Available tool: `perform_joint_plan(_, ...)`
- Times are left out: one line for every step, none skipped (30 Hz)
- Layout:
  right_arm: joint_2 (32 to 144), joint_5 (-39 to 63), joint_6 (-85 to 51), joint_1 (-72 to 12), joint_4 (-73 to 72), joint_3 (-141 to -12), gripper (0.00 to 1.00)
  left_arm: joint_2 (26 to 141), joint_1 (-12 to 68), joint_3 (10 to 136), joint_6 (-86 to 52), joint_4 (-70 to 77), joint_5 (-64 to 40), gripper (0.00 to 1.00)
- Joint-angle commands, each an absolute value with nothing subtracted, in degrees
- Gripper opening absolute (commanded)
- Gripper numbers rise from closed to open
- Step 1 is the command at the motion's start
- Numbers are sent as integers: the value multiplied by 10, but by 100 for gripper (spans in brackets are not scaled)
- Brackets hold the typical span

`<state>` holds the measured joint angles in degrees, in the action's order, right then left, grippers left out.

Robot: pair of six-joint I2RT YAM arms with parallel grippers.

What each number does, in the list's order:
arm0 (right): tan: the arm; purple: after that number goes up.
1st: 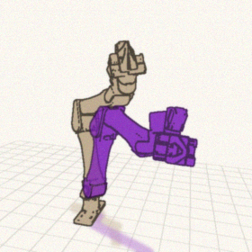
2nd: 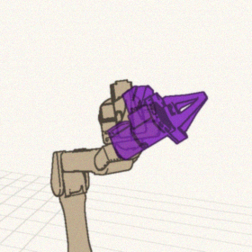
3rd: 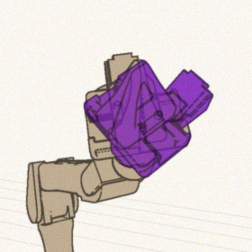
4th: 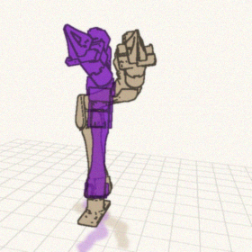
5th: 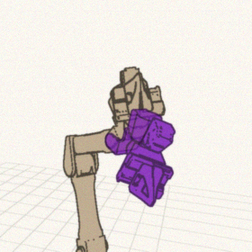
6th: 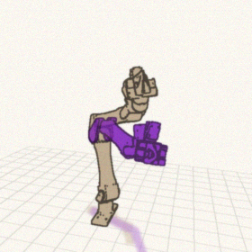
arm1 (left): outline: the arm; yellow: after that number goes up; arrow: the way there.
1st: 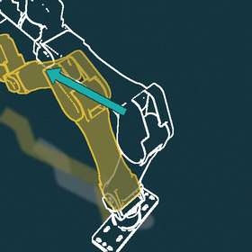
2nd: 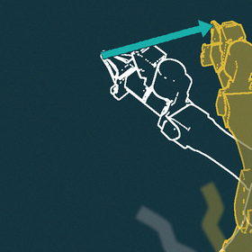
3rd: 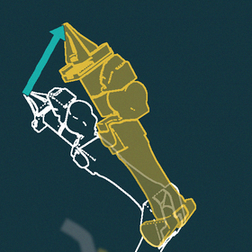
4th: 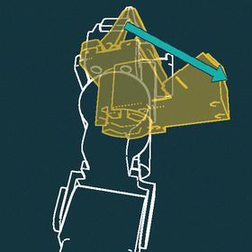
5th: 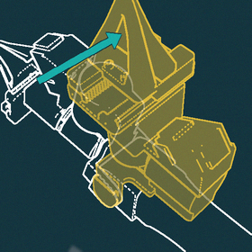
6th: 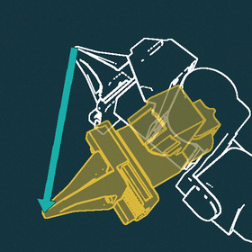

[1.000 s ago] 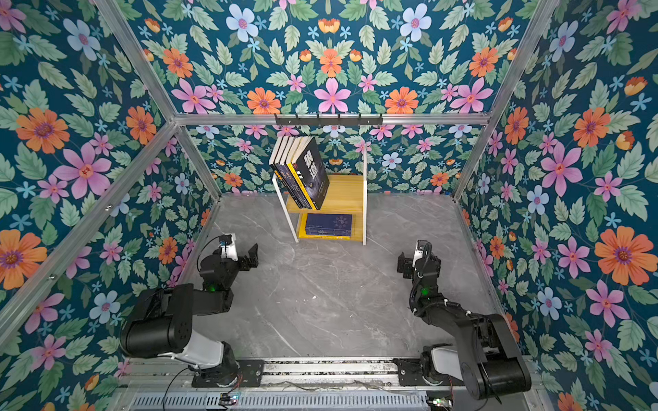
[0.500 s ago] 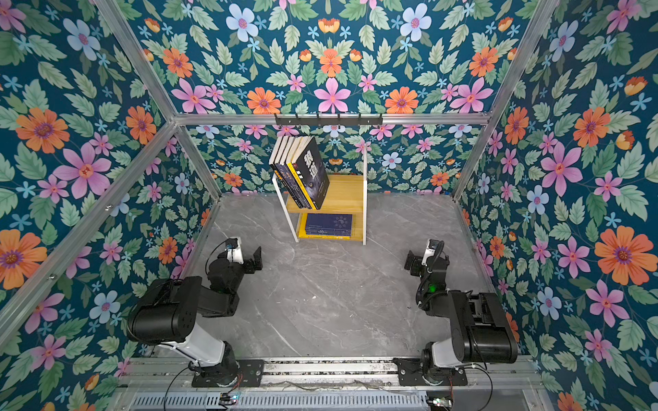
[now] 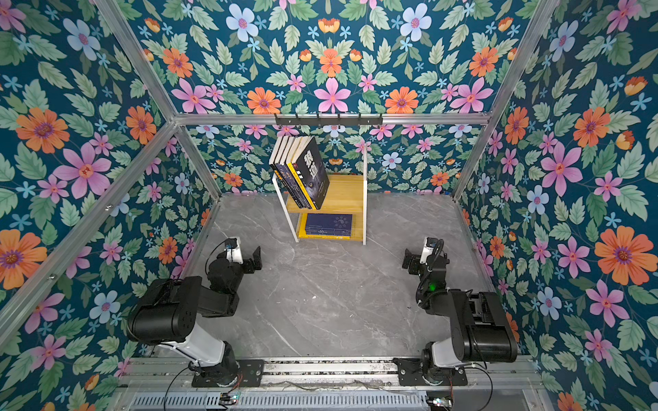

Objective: Stacking books/files
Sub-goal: Reset both arms

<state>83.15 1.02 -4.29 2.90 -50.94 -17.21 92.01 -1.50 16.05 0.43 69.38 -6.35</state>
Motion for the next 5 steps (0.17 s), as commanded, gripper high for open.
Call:
perform_joint_plan(832, 22, -36, 30, -523, -177, 99, 920, -16, 161, 4, 709, -66, 100)
perform_joint_plan(832, 21, -36, 29, -523, -176, 99, 920, -16, 161, 4, 710, -66, 100)
perform_joint_plan(832, 21, -35, 30, -523, -176, 99, 920, -16, 160, 4, 712, -67, 100)
perform_joint_plan(832, 21, -36, 29, -524, -175, 99, 918, -17, 153, 4, 722, -68, 100)
perform_joint_plan(833, 21, -36, 29, -525, -175, 99, 916, -17, 140, 5, 743, -70, 100)
